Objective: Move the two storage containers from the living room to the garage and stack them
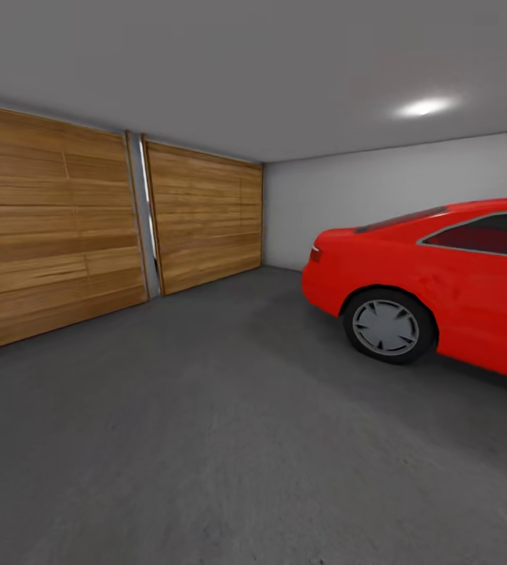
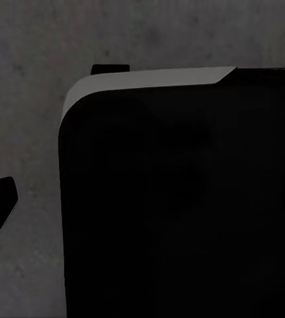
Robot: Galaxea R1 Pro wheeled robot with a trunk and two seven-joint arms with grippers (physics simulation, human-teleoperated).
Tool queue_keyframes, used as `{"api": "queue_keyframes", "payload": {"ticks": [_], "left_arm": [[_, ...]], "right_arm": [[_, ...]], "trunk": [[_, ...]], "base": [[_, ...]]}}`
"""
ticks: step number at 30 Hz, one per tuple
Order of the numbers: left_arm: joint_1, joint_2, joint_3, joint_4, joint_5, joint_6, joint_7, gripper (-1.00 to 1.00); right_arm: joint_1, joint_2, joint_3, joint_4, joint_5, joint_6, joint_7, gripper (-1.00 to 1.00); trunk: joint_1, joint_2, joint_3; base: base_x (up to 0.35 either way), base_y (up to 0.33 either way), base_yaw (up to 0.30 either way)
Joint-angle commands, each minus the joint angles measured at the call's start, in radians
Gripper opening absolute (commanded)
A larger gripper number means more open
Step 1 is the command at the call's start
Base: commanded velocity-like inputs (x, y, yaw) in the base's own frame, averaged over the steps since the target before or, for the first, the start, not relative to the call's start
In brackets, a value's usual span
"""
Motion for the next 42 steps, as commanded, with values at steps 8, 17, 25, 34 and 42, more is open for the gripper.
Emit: {"api": "queue_keyframes", "payload": {"ticks": [8,17,25,34,42], "left_arm": [[0.0,0.0,0.0,0.0,0.001,-0.002,0.0,1.0],[0.0,-0.001,0.0,-0.001,0.0,-0.002,0.0,1.0],[0.0,0.006,-0.009,-0.002,-0.007,-0.001,0.0,1.0],[0.0,0.031,-0.013,-0.002,-0.008,-0.001,0.006,1.0],[0.0,0.03,-0.013,-0.002,-0.008,-0.001,0.006,1.0]], "right_arm": [[0.0,0.0,0.0,0.0,0.003,-0.003,0.0,1.0],[0.0,0.0,0.004,0.0,0.004,-0.001,0.006,1.0],[0.0,-0.005,0.004,0.0,0.003,-0.004,0.004,1.0],[0.0,-0.016,0.003,0.0,-0.001,-0.042,0.004,1.0],[0.0,-0.018,0.003,0.001,-0.001,-0.044,0.007,1.0]], "trunk": [[0.0,0.0,0.003],[0.0,0.0,0.007],[0.0,0.0,0.008],[0.0,0.0,0.008],[0.0,0.0,0.008]], "base": [[0.0,0.0,-0.293],[0.0,0.0,-0.294],[0.0,0.0,-0.294],[0.0,0.0,-0.293],[0.0,0.0,-0.297]]}}
